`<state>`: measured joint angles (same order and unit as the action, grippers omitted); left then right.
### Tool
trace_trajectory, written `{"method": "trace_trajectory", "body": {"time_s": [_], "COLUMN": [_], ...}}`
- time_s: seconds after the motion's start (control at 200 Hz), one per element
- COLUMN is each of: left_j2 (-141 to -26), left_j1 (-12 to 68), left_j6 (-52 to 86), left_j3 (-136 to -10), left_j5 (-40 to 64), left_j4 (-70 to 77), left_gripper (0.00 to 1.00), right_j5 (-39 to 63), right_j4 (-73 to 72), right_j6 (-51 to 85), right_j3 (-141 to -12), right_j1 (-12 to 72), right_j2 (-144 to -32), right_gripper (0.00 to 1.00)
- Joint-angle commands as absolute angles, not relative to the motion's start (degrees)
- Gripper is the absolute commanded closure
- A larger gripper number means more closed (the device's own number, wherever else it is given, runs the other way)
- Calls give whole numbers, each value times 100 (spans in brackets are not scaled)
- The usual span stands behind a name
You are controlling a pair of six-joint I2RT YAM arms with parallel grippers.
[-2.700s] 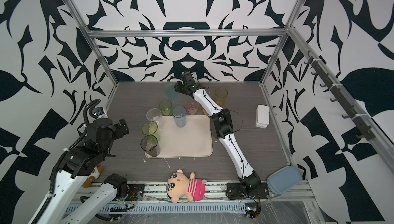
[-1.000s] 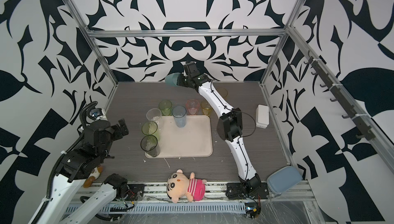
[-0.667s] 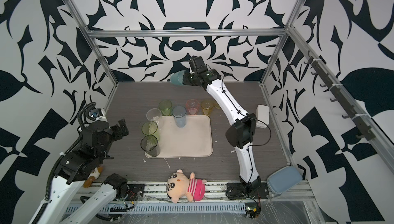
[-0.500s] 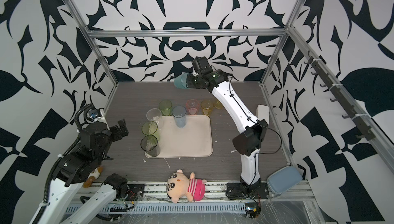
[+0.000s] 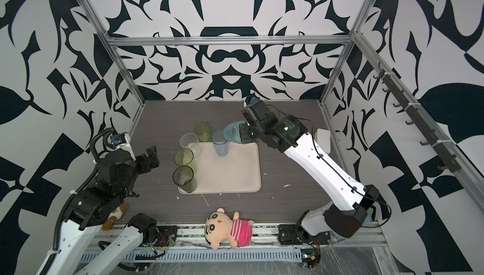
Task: Place the glasses into the tray
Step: Place the glass on the tray.
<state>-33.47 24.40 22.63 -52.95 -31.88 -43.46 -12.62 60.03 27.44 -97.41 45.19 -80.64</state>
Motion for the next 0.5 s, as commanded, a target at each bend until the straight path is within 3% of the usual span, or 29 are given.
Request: {"method": "trace_trajectory", "body": {"time_s": [0.0,0.19,0.495], "left_j2": [-3296,-3335,-3374], "left_j1": [2455,2460,2461], "left_j6": [2302,2312,2312], "left_j3": [-5273,-5273,-5273], "left_j5": [-3119,-3095,-3117], "left_j4": [-4259,-4250,-4245], "left_gripper": [0,0,0], "right_j5": [-1663,-1664,-1502], "right_j4": [6125,5951,5889], "right_j6": [3015,3407,3780], "right_j3": [-9334,-8667,-8621], "right_j1": [4753,5063,5244], "right_j2": [-7956,-8020,-8861], "right_gripper": [100,100,100]}}
